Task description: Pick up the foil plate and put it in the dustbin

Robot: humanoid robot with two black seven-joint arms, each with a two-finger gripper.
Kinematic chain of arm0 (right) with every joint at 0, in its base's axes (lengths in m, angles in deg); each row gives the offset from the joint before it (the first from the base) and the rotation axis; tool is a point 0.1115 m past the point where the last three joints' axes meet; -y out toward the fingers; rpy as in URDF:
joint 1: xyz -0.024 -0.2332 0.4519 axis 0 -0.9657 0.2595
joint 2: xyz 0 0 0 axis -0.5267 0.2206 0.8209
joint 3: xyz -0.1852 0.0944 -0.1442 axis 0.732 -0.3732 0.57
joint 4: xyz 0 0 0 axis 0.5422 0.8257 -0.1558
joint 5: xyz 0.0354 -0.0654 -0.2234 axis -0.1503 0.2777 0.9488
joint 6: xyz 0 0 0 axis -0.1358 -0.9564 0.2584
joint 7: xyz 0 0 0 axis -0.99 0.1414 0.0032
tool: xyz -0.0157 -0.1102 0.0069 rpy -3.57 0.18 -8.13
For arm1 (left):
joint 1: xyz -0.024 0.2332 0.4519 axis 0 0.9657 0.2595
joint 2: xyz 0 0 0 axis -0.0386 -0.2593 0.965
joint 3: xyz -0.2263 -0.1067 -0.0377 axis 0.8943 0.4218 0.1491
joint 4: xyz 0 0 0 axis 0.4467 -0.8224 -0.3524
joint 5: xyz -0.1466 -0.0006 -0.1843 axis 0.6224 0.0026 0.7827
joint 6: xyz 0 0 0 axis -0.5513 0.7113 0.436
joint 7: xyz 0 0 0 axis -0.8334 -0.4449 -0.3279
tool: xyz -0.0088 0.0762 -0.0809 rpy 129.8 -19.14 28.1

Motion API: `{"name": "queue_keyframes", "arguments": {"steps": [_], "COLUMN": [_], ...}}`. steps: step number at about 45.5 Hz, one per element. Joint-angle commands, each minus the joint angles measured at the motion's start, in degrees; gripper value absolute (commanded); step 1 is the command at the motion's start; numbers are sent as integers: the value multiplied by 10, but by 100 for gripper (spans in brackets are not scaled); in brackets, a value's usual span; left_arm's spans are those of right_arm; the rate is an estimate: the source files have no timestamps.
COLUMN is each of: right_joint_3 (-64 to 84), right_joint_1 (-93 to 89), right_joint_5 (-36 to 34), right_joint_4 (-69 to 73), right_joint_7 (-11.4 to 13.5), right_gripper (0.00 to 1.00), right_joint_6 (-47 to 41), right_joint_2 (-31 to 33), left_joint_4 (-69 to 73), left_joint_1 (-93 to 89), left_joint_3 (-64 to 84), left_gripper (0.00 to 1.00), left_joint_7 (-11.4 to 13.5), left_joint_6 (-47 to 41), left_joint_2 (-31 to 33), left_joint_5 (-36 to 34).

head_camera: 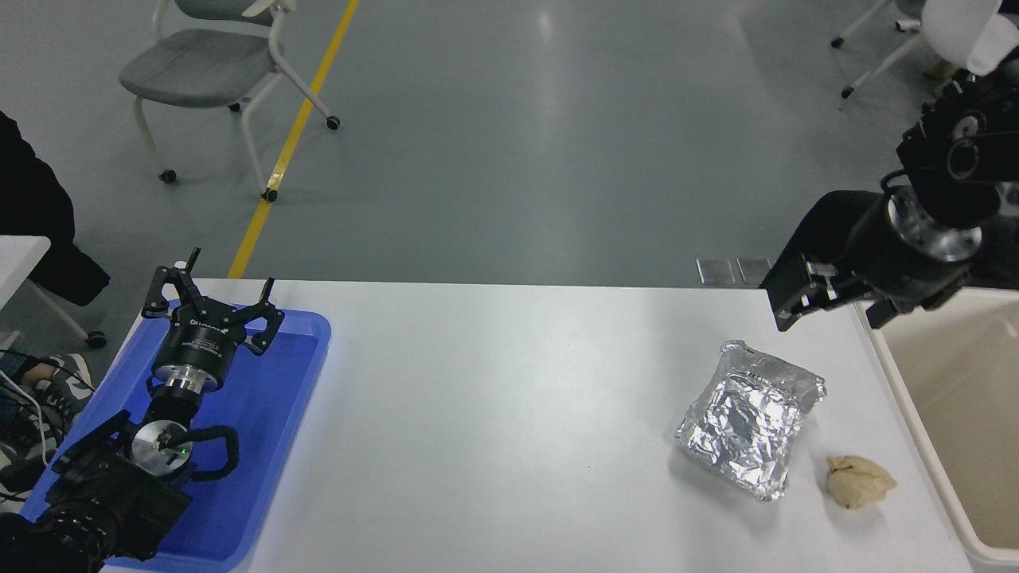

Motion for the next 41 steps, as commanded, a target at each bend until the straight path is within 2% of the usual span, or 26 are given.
{"name": "queue_keyframes", "arguments": {"steps": [1,10,29,41], "right_joint_3": [-84,-157,-229,-257], "right_joint_1": [-157,-287,-455,-514], "right_joint_5": [74,92,115,115], "right_joint_4": [-83,-165,-245,-296], "right_joint_7": [0,0,1,15], "right_gripper": [100,100,100,100], "right_joint_6": [57,66,142,166], "right_joint_2": [42,39,25,-3], "left_joint_4": [0,0,0,0], "left_joint_1": [0,0,-1,-1], "left_joint_3": [0,0,0,0], "left_gripper": [100,100,100,100], "left_joint_7": [0,0,0,0], "left_joint_6": [0,0,0,0], "left_joint_2": [0,0,0,0], "left_joint_5": [0,0,0,0]}}
